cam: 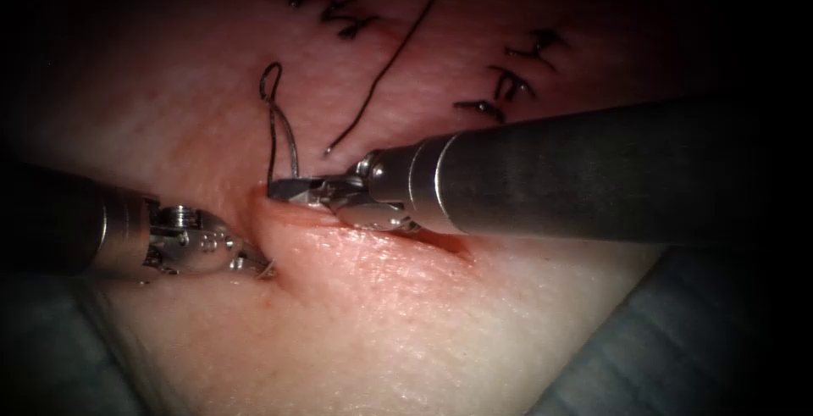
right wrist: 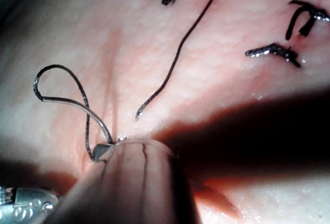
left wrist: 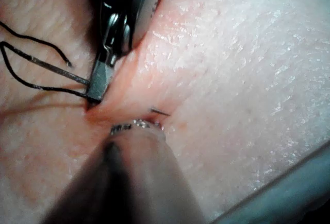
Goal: Wound Closure
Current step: Throw the needle through the tissu beneath the incision
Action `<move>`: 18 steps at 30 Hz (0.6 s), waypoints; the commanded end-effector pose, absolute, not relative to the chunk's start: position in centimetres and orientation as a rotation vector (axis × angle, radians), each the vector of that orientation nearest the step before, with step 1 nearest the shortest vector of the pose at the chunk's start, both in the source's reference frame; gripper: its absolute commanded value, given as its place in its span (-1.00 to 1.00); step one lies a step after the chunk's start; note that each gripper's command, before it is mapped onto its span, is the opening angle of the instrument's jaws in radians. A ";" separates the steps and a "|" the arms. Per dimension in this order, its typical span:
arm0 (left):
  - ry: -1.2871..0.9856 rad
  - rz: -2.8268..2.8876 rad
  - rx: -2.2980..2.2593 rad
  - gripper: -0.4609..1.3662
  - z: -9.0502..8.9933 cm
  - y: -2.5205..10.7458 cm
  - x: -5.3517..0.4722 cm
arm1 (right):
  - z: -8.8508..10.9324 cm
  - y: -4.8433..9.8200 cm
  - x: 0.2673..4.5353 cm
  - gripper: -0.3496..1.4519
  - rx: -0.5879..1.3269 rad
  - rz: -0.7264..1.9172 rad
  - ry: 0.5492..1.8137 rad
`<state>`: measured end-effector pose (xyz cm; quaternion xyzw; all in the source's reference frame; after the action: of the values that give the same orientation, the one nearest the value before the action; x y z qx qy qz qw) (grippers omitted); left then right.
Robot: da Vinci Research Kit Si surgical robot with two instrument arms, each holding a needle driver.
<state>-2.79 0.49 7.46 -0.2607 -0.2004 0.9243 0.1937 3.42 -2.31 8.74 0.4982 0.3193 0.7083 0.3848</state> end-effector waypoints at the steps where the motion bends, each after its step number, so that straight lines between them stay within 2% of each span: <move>1: -0.568 2.593 -0.734 -0.76 7.4 0.5 -2.78 | 8.7 -2.3 3.39 -0.70 1.170 1.695 0.911; 3: -0.568 2.593 -0.734 -0.76 7.4 0.5 -2.78 | 8.7 -2.3 3.34 -0.32 1.095 1.613 0.965; 5: -0.568 2.593 -0.734 -0.76 7.4 0.5 -2.78 | 8.8 -2.2 3.30 -0.11 1.040 1.548 0.999; 6: -0.568 2.593 -0.734 -0.76 7.4 0.5 -2.78 | 8.8 -2.2 3.27 -0.11 1.016 1.519 1.013; 12: -0.569 2.593 -0.734 -0.75 7.4 0.5 -2.78 | 8.8 -2.2 3.13 0.23 0.925 1.377 0.941; 18: -0.570 2.594 -0.734 -0.75 7.4 0.5 -2.77 | 8.7 -2.2 3.02 0.27 0.881 1.348 0.911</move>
<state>-2.77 0.47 7.44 -0.2610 -0.2007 0.9244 0.1926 3.00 -2.23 8.72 0.3780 0.3923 0.5803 0.6053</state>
